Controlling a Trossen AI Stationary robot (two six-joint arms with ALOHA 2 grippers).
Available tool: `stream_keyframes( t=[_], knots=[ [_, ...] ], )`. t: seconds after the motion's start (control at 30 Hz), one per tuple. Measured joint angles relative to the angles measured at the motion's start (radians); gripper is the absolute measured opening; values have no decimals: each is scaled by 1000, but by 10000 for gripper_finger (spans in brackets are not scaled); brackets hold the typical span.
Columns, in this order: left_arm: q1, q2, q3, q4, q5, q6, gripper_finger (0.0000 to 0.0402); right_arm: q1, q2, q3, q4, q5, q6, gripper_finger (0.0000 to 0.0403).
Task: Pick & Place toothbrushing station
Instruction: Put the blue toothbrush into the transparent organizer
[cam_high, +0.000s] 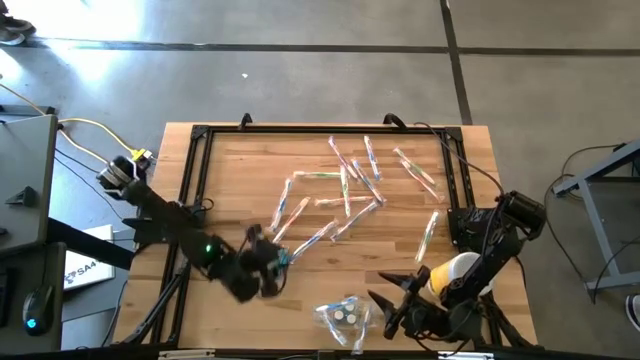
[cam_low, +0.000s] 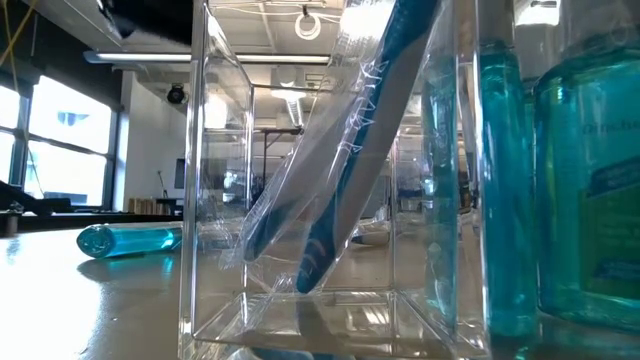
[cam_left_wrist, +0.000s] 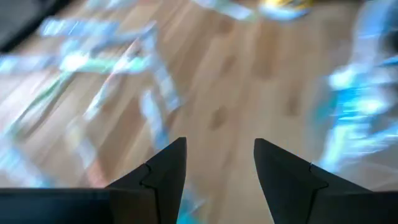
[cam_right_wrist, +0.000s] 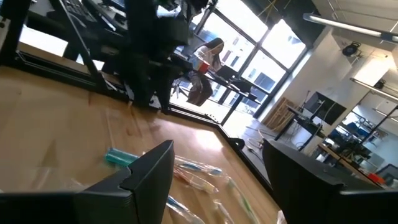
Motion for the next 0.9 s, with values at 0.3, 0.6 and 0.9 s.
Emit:
stream_keyframes(
  t=[0.3, 0.6, 0.9],
  knots=[
    [336, -25, -1, -352, 207, -105, 181, -30, 0, 0, -2, -1, 4, 239],
    [704, 3, -1, -348, 386, -6, 181, -23, 0, 0, -12, 2, 14, 239],
    [856, 96, -1, -253, 568, 4, 181, -13, 0, 0, -151, 2, 132, 239]
  ],
)
